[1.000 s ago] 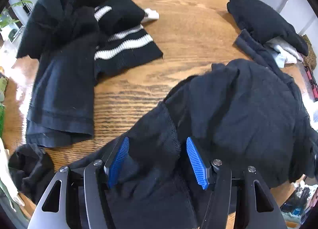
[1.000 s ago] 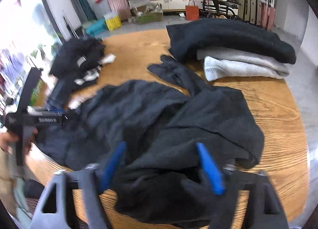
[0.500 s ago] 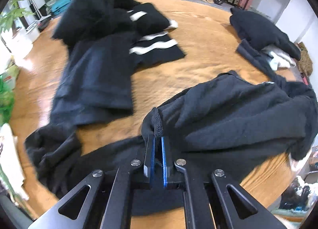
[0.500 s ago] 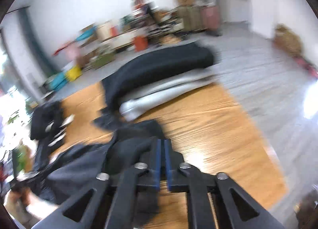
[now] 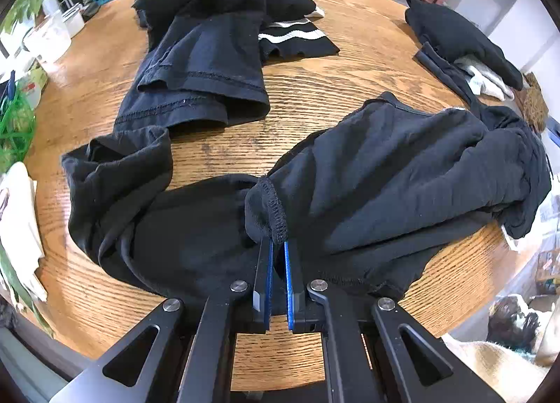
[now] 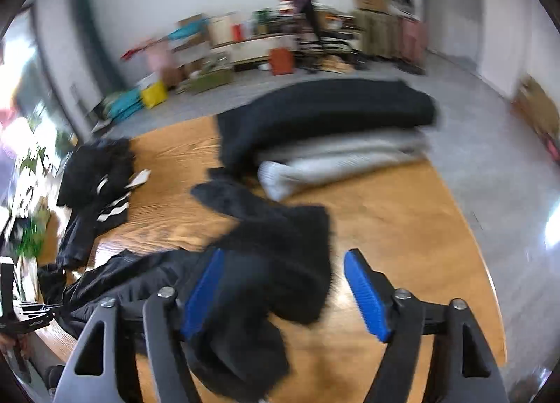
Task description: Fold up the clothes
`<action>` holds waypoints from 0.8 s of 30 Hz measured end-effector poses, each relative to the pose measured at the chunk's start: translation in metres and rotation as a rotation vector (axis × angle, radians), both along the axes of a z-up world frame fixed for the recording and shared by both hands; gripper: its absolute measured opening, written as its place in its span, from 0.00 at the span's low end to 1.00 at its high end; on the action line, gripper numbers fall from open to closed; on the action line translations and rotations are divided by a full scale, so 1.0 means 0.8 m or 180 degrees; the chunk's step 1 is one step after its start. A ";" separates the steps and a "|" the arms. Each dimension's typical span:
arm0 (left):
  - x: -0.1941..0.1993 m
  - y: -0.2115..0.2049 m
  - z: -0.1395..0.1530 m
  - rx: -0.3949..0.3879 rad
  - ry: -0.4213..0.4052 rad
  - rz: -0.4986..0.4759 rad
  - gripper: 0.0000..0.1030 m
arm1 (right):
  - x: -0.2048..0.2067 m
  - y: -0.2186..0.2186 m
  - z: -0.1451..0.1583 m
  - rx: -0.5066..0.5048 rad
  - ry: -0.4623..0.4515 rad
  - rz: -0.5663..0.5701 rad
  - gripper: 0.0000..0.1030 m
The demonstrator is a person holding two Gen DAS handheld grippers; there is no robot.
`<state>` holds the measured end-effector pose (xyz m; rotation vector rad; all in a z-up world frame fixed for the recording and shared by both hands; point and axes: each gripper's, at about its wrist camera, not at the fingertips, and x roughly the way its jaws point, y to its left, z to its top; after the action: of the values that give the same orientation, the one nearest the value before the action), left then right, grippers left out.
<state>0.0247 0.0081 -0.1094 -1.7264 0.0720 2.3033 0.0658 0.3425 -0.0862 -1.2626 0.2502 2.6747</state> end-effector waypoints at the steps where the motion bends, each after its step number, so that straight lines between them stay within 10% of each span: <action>1: 0.001 -0.003 0.000 0.0028 -0.0008 0.0019 0.06 | -0.018 -0.012 -0.007 0.0049 -0.0093 0.0061 0.76; 4: 0.004 -0.013 -0.003 0.0120 -0.0041 0.0081 0.06 | -0.057 -0.041 -0.040 0.0255 -0.0471 0.0134 0.69; 7: 0.008 -0.027 -0.008 0.0192 -0.0075 0.0148 0.06 | -0.056 -0.046 -0.071 0.0329 -0.0610 0.0196 0.08; 13: 0.012 -0.052 -0.004 0.0310 -0.0009 0.0304 0.06 | 0.025 0.039 -0.028 0.0106 -0.0014 -0.0446 0.07; 16: 0.021 -0.073 -0.003 -0.0098 0.0120 0.0537 0.06 | 0.079 0.087 0.003 0.0082 0.0193 -0.0803 0.07; 20: 0.030 -0.111 -0.022 0.0031 -0.0124 0.0700 0.06 | 0.138 0.123 -0.013 0.0296 -0.0175 -0.1277 0.09; 24: 0.012 -0.090 0.002 0.0279 0.0021 0.0569 0.06 | 0.170 0.136 -0.058 0.0080 -0.0579 -0.1398 0.39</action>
<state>0.0341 -0.0642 -0.1080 -1.7453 -0.1868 2.3970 0.2021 0.4511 -0.1328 -1.2613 0.4124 2.1756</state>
